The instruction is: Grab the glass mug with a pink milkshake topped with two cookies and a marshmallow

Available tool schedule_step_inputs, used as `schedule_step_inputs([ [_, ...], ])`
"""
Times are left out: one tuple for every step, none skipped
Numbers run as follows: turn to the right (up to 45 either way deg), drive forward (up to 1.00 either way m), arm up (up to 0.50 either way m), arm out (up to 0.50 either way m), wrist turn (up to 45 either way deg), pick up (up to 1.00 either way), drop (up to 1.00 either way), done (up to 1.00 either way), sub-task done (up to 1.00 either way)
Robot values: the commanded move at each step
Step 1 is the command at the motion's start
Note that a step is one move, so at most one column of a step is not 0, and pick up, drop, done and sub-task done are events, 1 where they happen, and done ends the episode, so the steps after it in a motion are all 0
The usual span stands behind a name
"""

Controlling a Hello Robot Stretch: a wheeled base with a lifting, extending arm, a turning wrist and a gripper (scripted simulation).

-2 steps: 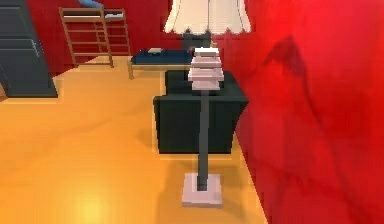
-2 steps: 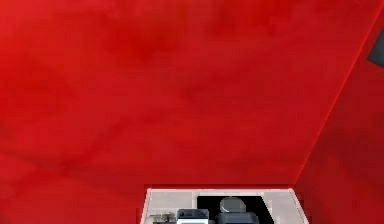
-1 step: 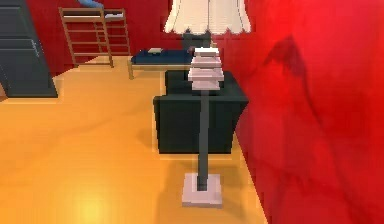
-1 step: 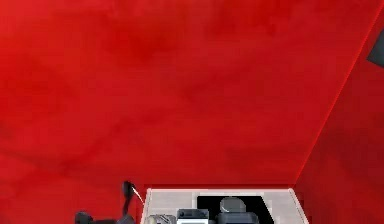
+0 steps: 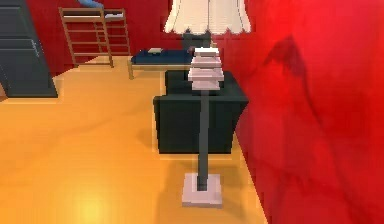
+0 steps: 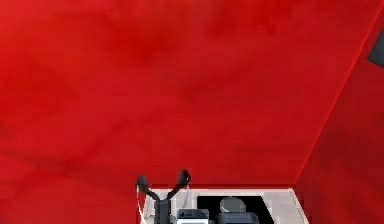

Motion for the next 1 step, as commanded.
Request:
schedule_step_inputs([
  [0.0,0.0,-0.3,0.0,0.0,0.0,0.0,0.0,0.0],
])
